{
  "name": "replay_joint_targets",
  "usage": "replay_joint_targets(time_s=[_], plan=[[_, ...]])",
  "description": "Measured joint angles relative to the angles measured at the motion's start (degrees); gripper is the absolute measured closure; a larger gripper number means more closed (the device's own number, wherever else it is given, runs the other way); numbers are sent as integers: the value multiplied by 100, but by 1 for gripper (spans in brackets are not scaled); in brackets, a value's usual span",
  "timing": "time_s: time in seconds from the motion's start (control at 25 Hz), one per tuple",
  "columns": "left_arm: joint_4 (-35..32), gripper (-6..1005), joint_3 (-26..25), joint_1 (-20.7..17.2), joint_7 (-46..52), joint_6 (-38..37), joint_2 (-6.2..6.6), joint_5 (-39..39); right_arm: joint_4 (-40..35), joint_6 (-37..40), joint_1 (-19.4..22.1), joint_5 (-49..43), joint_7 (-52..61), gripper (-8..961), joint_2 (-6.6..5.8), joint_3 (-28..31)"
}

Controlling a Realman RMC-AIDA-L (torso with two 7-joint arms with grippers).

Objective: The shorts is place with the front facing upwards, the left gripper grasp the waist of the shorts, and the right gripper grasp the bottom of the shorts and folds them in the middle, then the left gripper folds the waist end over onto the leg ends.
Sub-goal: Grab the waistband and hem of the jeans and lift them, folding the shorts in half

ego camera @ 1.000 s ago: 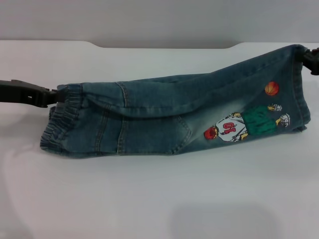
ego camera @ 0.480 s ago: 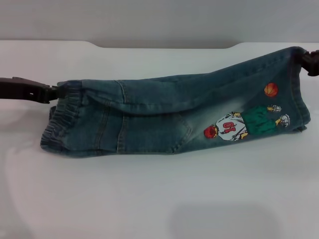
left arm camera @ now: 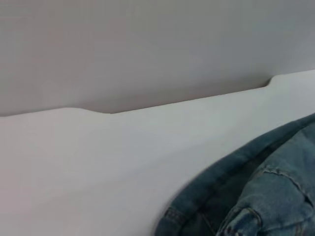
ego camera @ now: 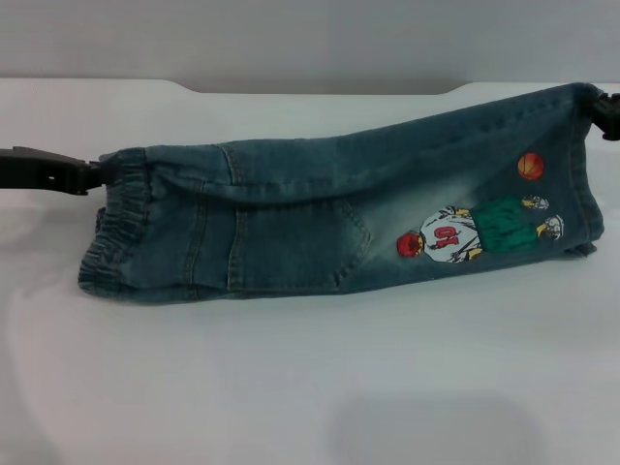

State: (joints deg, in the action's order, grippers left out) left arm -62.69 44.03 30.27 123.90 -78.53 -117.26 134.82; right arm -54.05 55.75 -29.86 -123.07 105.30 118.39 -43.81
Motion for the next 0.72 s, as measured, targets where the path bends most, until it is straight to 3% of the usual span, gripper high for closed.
replay_joint_targets(time_s=[0.72], plan=[[5,931,-59,-181,27,31,71,12,118,-213,33,29,29,883,36,26]])
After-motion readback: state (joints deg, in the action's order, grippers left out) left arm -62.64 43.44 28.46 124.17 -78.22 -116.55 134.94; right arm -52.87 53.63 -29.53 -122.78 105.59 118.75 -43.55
